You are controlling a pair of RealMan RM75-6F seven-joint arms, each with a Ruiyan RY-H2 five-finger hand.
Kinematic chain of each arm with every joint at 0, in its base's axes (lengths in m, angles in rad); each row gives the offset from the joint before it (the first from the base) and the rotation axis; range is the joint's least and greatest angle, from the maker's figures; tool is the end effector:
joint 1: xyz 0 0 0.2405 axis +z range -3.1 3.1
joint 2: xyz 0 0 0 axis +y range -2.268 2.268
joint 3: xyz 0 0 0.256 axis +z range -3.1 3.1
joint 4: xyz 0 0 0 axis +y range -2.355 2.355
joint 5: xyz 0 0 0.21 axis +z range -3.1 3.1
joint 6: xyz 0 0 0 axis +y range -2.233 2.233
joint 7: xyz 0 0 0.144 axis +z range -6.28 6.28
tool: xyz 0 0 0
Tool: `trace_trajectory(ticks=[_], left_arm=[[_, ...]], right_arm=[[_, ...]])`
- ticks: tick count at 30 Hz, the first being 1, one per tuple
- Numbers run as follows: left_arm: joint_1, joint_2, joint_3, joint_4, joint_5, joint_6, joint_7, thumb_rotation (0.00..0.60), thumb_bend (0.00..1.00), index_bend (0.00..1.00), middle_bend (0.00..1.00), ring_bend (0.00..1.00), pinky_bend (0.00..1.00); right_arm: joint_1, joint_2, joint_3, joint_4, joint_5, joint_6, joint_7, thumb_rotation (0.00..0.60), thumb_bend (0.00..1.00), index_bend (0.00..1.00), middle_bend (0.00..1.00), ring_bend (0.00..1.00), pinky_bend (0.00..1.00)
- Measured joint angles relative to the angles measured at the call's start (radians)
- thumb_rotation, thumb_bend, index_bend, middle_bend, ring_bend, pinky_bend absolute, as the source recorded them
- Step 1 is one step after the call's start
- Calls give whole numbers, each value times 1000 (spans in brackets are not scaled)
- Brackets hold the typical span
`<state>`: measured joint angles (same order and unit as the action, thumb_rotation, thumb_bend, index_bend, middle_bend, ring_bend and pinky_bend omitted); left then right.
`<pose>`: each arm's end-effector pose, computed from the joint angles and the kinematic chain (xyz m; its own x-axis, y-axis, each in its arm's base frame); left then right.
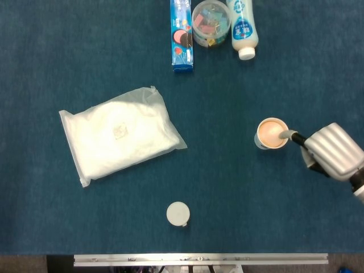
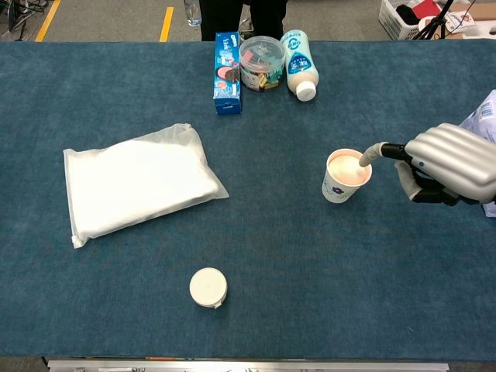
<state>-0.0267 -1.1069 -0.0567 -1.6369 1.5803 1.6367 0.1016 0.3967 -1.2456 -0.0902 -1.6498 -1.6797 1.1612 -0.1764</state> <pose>-0.2973 0.1628 0.1772 0.4716 -0.1355 0.8713 0.8776 -0.0242 -0.4788 -0.2329 -0.2134 0.0493 0.5608 -0.2549 0.7877 -0.7664 -0.5198 0.3774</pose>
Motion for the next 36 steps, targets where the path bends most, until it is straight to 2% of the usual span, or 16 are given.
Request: trace_trajectory(ticks=[4,6,9,13,16,18,21,26,36], left_arm=[[-1,0,0,0,1,-1,-4,600,64,643,678,455,573],[-3,-1,0,2,0,-4,-5,600,64,643,678,454,574],[-6,-4,0,5,-1,-11,-8,600,64,643,678,454,574],[-10,-8,2,7,6,-15,-11,600,64,643,678,454,574],[-12,-11,3,10,6,-19,-14,600,64,643,678,455,574],[-14,-13,4,13,4,-24,-14,600,65,642,678,455,574],[-18,-16,5,16,1,-33,-15,600,64,640,678,454,574],[-21,-19,4,21,-2,-38,-22,600,64,640,678,454,574],[-23,-18,1,24,-2,-33,-33,600,64,640,678,454,574]], right_arm=[[-16,15,-3,19,-27,50,33,600,993,320,987,895,990],[-26,27,-5,24,-29,65,38,600,927,320,936,839,965],[-41,42,-8,26,-24,77,42,600,738,320,814,727,883],[-60,73,-19,14,-14,84,40,600,469,320,632,527,658],[-82,96,-28,7,-9,105,40,600,308,320,538,384,501],[-98,107,-32,6,-7,124,35,600,246,320,492,333,438],[-128,119,-33,8,-1,165,20,600,203,320,444,286,382],[-183,127,-29,28,3,240,12,600,199,320,435,278,368],[-203,137,-8,46,13,252,52,600,201,320,435,278,368]])
